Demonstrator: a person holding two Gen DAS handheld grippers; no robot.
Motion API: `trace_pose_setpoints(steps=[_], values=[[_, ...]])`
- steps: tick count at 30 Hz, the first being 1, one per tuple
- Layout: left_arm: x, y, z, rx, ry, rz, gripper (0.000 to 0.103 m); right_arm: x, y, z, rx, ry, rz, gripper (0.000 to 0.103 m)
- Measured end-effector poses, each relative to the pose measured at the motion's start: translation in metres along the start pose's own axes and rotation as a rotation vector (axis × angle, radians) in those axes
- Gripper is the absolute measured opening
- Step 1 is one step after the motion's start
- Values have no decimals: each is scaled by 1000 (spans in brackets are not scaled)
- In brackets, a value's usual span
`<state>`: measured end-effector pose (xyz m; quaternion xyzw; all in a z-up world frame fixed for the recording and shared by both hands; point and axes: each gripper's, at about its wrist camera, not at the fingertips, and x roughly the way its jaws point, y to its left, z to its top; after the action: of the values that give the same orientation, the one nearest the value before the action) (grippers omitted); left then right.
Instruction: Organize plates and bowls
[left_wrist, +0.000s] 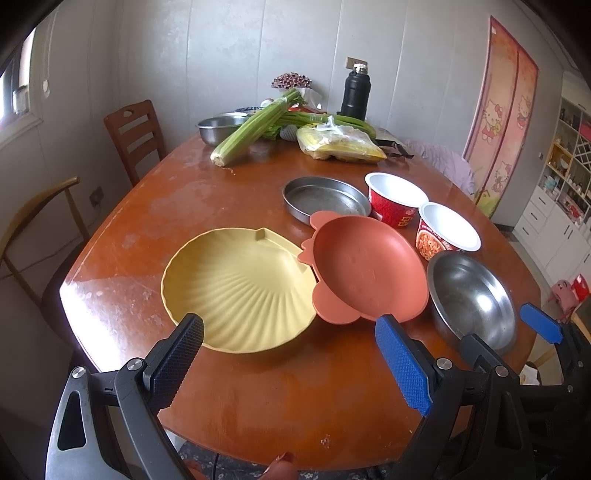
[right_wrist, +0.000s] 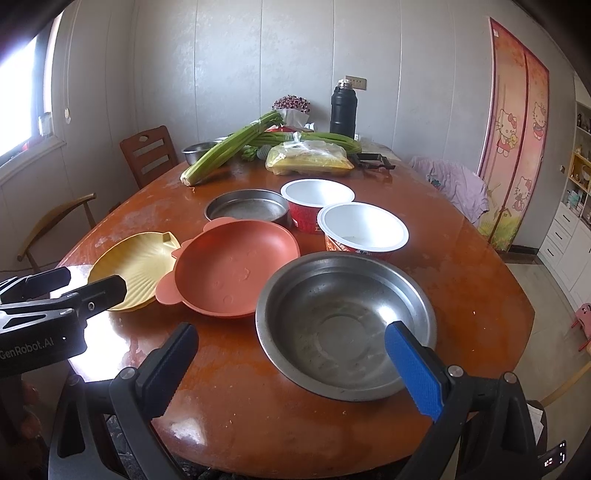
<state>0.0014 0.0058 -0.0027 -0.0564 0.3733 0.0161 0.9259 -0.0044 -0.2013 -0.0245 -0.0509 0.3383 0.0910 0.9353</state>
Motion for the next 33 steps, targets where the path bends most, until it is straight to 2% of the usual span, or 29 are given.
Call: trace_pose_setpoints(steps=[24, 27, 33], values=[[4, 0, -2, 4, 6, 0, 95, -1, 4, 2, -11, 0, 8, 101], [4, 1, -2, -2, 9, 2, 95, -1, 8, 4, -26, -4, 26, 101], [4, 29, 0, -68, 10, 30, 95, -3, 25, 14, -107, -28, 96, 101]])
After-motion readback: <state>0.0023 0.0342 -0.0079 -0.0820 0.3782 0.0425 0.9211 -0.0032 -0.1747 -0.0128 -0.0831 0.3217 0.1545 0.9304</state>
